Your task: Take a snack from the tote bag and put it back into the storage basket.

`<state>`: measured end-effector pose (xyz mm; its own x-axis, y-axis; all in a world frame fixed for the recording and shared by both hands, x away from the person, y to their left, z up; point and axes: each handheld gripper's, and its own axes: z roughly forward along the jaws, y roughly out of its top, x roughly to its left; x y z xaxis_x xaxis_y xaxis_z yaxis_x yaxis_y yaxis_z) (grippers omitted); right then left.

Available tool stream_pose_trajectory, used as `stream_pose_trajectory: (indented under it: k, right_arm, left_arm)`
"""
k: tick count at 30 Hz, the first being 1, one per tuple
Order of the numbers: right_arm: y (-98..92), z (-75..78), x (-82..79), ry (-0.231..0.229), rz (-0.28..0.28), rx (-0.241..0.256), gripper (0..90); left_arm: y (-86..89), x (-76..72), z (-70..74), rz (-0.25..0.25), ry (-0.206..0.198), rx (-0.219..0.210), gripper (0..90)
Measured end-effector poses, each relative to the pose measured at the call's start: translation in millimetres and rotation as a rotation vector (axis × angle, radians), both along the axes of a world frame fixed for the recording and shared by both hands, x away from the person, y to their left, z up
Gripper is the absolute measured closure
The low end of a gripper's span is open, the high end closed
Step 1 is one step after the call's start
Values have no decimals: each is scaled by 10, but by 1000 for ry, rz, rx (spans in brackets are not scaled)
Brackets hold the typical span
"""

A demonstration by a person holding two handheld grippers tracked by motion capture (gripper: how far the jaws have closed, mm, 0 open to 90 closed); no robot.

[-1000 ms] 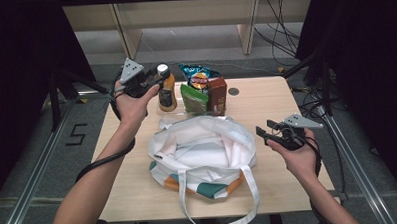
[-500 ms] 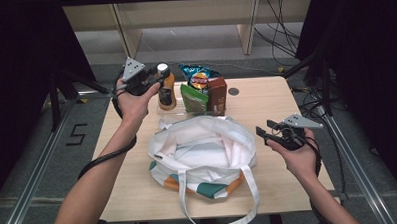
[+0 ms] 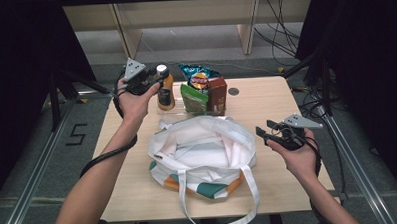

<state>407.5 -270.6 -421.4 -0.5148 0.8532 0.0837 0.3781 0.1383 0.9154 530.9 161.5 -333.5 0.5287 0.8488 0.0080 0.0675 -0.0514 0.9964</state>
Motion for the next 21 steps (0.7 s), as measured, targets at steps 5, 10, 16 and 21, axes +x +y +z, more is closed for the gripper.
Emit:
stream_pose_trajectory:
  k: [5, 10, 16, 21]
  right_arm:
    - [1, 1, -2, 6, -1, 5, 464]
    - [-1, -1, 2, 7, 5, 8, 464]
    - [14, -3, -9, 17, -1, 23, 464]
    - [8, -5, -7, 19, -4, 27, 464]
  left_arm:
    - [3, 21, -27, 5, 7, 2, 589]
    - [-4, 50, -49, 7, 11, 5, 589]
    - [-10, 66, -66, 13, 17, 6, 588]
    - [-8, 88, -88, 19, 25, 5, 589]
